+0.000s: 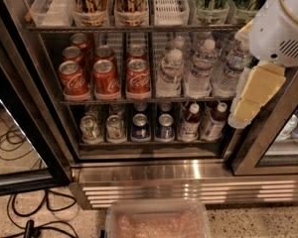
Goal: Pick orange can from top shelf of fridge
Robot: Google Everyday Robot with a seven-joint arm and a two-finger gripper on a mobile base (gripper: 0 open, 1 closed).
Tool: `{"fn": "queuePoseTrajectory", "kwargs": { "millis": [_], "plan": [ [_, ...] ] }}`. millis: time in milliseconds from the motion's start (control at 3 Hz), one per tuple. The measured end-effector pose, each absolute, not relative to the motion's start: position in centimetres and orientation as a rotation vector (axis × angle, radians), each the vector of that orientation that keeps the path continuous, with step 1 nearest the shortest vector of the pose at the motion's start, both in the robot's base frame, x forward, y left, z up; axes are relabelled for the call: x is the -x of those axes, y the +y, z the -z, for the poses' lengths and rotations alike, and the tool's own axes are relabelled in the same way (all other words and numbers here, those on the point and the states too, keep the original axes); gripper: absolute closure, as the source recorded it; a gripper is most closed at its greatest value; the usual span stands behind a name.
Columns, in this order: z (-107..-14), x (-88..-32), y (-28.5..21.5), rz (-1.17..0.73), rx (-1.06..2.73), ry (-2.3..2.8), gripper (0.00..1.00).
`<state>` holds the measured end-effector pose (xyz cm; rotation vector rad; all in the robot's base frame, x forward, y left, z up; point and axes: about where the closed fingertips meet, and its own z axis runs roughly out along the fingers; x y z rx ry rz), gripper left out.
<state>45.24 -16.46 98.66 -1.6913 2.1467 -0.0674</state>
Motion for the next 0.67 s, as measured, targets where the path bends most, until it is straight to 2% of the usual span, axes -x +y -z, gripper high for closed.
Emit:
{"fn": "queuePoseTrajectory", "kwargs": {
  "millis": [333,667],
  "plan": [
    [-99.3,-45.4,-15.1,0.02,1.596,2.122,0.0],
    [-102.4,-46.0,-11.2,-0.144,1.313,2.062,0.0]
  ]
}}
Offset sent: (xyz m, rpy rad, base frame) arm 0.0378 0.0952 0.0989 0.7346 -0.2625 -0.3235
